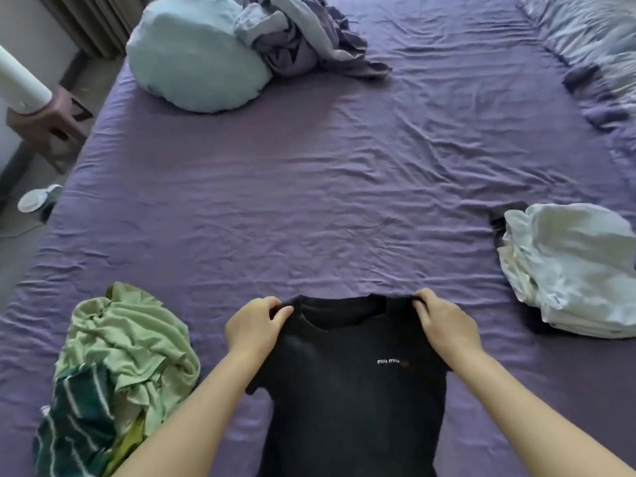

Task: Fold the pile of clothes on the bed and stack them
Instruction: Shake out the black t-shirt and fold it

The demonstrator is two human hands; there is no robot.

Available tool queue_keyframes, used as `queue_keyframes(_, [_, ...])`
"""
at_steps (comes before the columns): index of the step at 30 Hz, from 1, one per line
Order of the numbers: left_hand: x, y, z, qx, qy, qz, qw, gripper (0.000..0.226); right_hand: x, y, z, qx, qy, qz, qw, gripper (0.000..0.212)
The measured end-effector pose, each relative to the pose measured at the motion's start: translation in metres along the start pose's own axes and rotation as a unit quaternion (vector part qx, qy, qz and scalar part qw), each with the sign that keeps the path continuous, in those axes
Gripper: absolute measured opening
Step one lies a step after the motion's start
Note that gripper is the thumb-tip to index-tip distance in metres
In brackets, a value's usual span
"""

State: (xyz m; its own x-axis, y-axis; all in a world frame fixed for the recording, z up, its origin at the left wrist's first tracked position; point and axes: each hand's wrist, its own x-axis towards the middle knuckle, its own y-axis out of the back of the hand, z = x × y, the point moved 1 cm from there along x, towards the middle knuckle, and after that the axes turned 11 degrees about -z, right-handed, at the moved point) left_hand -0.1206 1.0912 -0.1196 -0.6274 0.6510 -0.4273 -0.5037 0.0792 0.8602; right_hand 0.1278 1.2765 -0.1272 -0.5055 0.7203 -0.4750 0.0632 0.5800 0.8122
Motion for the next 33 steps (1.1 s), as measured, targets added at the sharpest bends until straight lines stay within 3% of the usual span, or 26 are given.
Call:
queue_keyframes(4, [0.046, 0.008, -0.009, 0.133, -0.032, 0.039, 0.990, 0.042, 0.043, 0.004, 0.000, -0.064, -0.006, 0.000, 0.998, 0.026])
queue_keyframes(10, [0.131, 0.005, -0.008, 0.153, -0.041, 0.055, 0.986, 0.050, 0.118, 0.015, -0.010, -0.110, -0.014, 0.041, 0.993, 0.032])
queue_keyframes(13, [0.167, -0.006, 0.001, 0.212, -0.025, 0.043, 0.976, 0.050, 0.156, 0.011, -0.016, -0.127, -0.008, 0.054, 0.990, 0.030])
queue_keyframes(17, [0.185, -0.035, 0.020, 0.145, -0.016, 0.033, 0.989, 0.035, 0.187, -0.018, -0.011, 0.012, -0.006, -0.037, 0.999, 0.029])
queue_keyframes(19, [0.181, -0.055, 0.044, 0.103, -0.104, 0.053, 0.988, 0.037, 0.187, -0.027, 0.001, 0.093, -0.020, -0.054, 0.994, 0.042])
queue_keyframes(21, [0.165, -0.078, 0.075, 0.096, -0.246, 0.073, 0.962, 0.040, 0.180, -0.030, 0.015, 0.142, -0.049, -0.043, 0.988, 0.056])
queue_keyframes(24, [0.140, -0.115, 0.113, 0.132, -0.382, 0.017, 0.914, 0.050, 0.164, -0.025, 0.040, 0.166, -0.079, -0.090, 0.979, 0.057])
queue_keyframes(28, [0.140, -0.149, 0.132, 0.192, -0.343, -0.112, 0.913, 0.063, 0.145, -0.018, 0.062, 0.176, -0.045, -0.196, 0.964, 0.022])
queue_keyframes(30, [0.149, -0.154, 0.134, 0.217, -0.306, -0.132, 0.917, 0.069, 0.140, -0.014, 0.070, 0.235, -0.019, -0.182, 0.955, 0.013])
queue_keyframes(33, [0.155, -0.157, 0.139, 0.247, -0.287, -0.143, 0.914, 0.079, 0.133, -0.012, 0.076, 0.375, -0.021, -0.103, 0.921, 0.017])
